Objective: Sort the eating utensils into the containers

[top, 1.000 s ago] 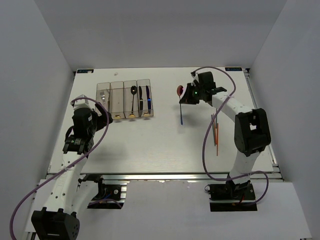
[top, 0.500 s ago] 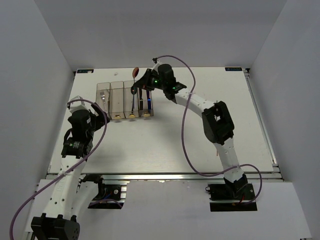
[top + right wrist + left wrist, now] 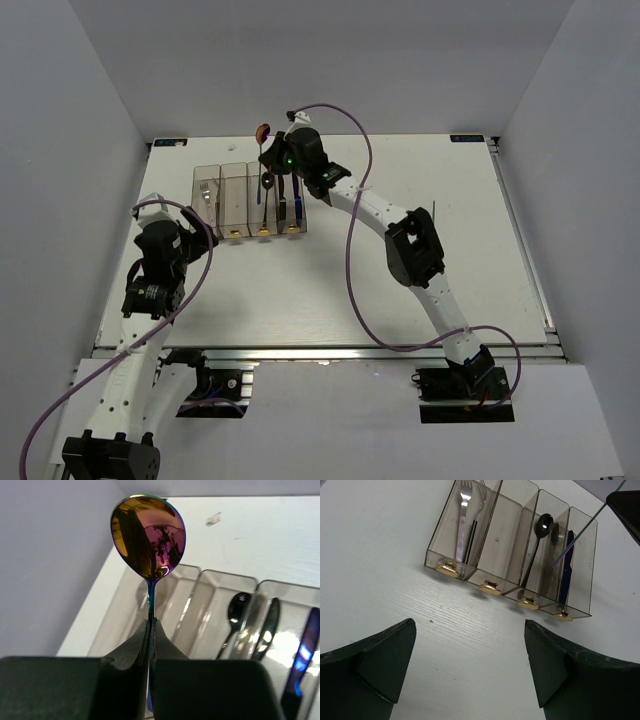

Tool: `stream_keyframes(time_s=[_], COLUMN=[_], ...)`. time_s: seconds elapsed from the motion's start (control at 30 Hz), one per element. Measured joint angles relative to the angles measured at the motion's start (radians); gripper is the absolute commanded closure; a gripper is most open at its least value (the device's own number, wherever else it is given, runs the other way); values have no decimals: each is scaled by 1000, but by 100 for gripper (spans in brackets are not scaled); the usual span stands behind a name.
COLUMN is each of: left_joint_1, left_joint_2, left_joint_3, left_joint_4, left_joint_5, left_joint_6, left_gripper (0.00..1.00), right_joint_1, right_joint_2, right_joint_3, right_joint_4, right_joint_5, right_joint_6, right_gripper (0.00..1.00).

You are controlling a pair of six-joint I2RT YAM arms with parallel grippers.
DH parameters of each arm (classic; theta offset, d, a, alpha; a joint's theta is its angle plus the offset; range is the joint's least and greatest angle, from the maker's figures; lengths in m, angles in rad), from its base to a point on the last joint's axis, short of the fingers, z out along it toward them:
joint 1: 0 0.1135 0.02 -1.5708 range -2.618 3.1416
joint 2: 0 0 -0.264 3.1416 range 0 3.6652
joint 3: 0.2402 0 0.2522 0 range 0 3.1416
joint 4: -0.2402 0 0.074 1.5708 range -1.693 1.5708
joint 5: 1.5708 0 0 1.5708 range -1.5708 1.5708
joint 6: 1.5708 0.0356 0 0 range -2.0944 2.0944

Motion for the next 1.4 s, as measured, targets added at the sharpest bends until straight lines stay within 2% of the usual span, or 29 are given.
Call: stream_keyframes(time_s=[0.5,0.63,0.67,0.73,0.77,0.8,1.03,1.17,1.27,1.4], left_joint_1=[0,0,0,0,0,0,0,0,0,-1], left_joint_2=[-1,-1,-1,-1,-1,-1,-1,-1,-1,-7], left_joint_3=[0,0,0,0,0,0,0,0,0,0], left_joint_4=[0,0,1,1,1,0,1,1,1,1], left_joint_5=[32,35,35,35,35,35,36,36,36,39], left_joint_6=[3,3,3,3,3,3,4,4,4,4], left_gripper=[2,2,2,2,2,2,2,2,2,2], right_joint_1=[28,60,66,79,82,84,77,73,65,5], right_joint_2=[30,30,30,30,30,30,23,-73,-280,-747], right_joint_3=[-28,-75,-83,-94,-94,-93,-48,-69,-180,-557], right_joint_4=[-19,-16,-20,-25,-27,-26,-50,-122,-215,-271], right_joint_5=[94,126,132,145,151,156,183,241,317,397], right_joint_6=[-161,-171,-170,-165,-163,-159,-174,-216,-261,-295], right_gripper=[100,94,90,65,48,11,11,11,11,13])
